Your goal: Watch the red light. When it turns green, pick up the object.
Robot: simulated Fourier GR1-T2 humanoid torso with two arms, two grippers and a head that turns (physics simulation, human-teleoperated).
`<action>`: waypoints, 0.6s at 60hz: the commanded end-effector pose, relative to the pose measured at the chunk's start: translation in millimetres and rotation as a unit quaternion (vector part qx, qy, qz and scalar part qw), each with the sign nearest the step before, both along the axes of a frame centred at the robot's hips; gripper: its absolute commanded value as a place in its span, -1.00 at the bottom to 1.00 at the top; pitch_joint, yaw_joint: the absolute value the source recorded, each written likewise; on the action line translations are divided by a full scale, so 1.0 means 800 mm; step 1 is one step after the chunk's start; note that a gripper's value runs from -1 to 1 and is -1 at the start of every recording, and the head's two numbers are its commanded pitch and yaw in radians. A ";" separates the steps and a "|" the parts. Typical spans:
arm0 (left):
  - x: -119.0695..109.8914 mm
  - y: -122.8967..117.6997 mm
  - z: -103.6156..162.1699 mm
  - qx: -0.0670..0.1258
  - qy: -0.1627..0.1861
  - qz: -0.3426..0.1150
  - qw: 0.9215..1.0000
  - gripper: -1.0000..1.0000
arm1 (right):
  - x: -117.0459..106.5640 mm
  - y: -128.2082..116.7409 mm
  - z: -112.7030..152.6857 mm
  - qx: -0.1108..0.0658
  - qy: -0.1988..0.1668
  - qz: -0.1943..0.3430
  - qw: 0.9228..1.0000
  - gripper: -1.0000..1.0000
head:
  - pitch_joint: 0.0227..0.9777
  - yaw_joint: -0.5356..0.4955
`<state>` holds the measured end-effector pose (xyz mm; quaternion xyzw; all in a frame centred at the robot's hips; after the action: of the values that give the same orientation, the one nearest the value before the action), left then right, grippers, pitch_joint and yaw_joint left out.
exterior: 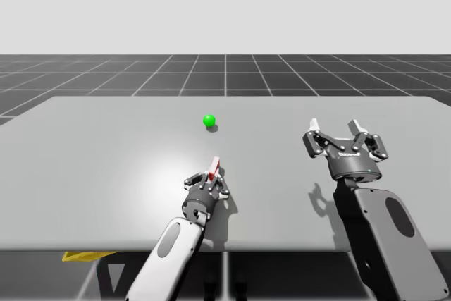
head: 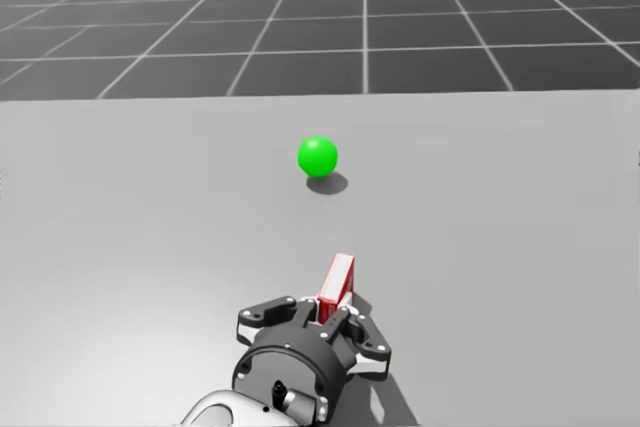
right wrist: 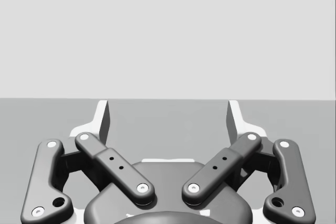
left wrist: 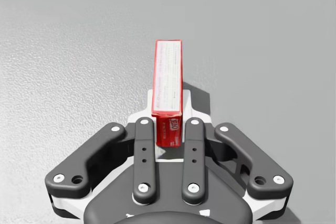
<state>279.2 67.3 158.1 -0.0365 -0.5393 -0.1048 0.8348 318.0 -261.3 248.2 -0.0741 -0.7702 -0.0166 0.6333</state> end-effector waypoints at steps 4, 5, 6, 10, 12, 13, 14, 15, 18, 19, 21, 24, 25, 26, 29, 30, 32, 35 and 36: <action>-0.009 -0.002 -0.017 0.006 0.024 -0.029 0.999 1.00 | 0.000 -0.002 0.000 0.001 -0.001 -0.002 1.000 -1.00 | 0.03 0.23; -0.009 -0.002 -0.017 0.006 0.024 -0.029 0.999 1.00 | 0.000 -0.002 0.000 0.001 0.000 -0.002 1.000 -1.00 | 0.00 0.23; -0.010 -0.002 -0.017 0.006 0.024 -0.029 0.999 1.00 | 0.000 -0.002 0.000 0.001 0.000 -0.002 1.000 -1.00 | -0.01 0.23; -0.010 -0.002 -0.017 0.006 0.022 -0.031 0.999 1.00 | 0.000 -0.002 0.000 0.001 0.000 -0.002 1.000 -1.00 | -0.08 0.23; -0.011 -0.002 -0.015 0.005 0.019 -0.031 0.999 1.00 | 0.000 -0.002 0.000 0.001 0.000 -0.003 1.000 -1.00 | -0.12 0.23; -0.011 -0.002 -0.015 0.005 0.019 -0.031 0.999 1.00 | 0.000 -0.002 0.000 0.001 0.000 -0.003 1.000 -1.00 | -0.13 0.23; -0.011 -0.002 -0.014 0.004 0.018 -0.031 0.999 1.00 | 0.001 -0.002 -0.001 0.001 0.000 -0.003 1.000 -1.00 | -0.14 0.23; -0.012 -0.002 -0.013 0.004 0.017 -0.032 0.999 1.00 | 0.001 -0.003 -0.001 0.001 0.000 -0.003 1.000 -1.00 | -0.15 0.23; -0.013 -0.001 -0.007 0.002 0.010 -0.032 0.999 1.00 | 0.001 -0.003 -0.001 0.001 0.000 -0.003 1.000 -1.00 | -0.16 0.23; -0.013 -0.001 -0.005 0.001 0.008 -0.033 0.999 1.00 | 0.001 -0.003 -0.001 0.001 -0.001 -0.003 1.000 -1.00 | -0.16 0.23; -0.014 0.000 -0.001 -0.001 0.005 -0.033 0.999 1.00 | 0.001 -0.003 -0.001 0.000 -0.001 -0.003 1.000 -1.00 | -0.17 0.23; -0.015 0.000 0.010 -0.005 -0.005 -0.036 0.999 1.00 | 0.001 -0.003 -0.001 0.000 -0.001 -0.004 1.000 -1.00 | -0.17 0.23; -0.016 0.001 0.016 -0.004 -0.014 -0.036 0.999 1.00 | 0.001 -0.003 -0.001 -0.001 -0.001 -0.004 1.000 -1.00 | -0.17 0.23; -0.016 0.001 0.023 -0.004 -0.023 -0.036 0.999 1.00 | 0.001 -0.003 -0.001 -0.002 -0.001 -0.004 1.000 -1.00 | -0.17 0.23; -0.017 0.002 0.035 -0.003 -0.034 -0.038 0.999 1.00 | 0.001 -0.003 -0.001 -0.002 -0.001 -0.004 1.000 -1.00 | -0.17 0.23; -0.018 0.003 0.048 -0.005 -0.044 -0.041 0.998 1.00 | 0.001 -0.004 -0.001 -0.002 -0.001 -0.004 1.000 -1.00 | -0.17 0.23; -0.018 0.004 0.056 -0.005 -0.053 -0.042 0.998 1.00 | 0.001 -0.004 -0.001 -0.002 -0.001 -0.004 1.000 -1.00 | -0.16 0.23; -0.017 0.005 0.073 -0.005 -0.067 -0.043 0.997 1.00 | 0.001 -0.004 -0.001 -0.003 -0.001 -0.005 1.000 -1.00 | -0.16 0.23; -0.016 0.006 0.081 -0.005 -0.074 -0.043 0.996 1.00 | 0.001 -0.004 -0.001 -0.003 -0.001 -0.006 1.000 -1.00 | -0.16 0.23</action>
<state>265.2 78.2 183.7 -0.0327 -0.5637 -0.1144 0.8174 318.5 -263.9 247.6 -0.0785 -0.7704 -0.0180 0.6324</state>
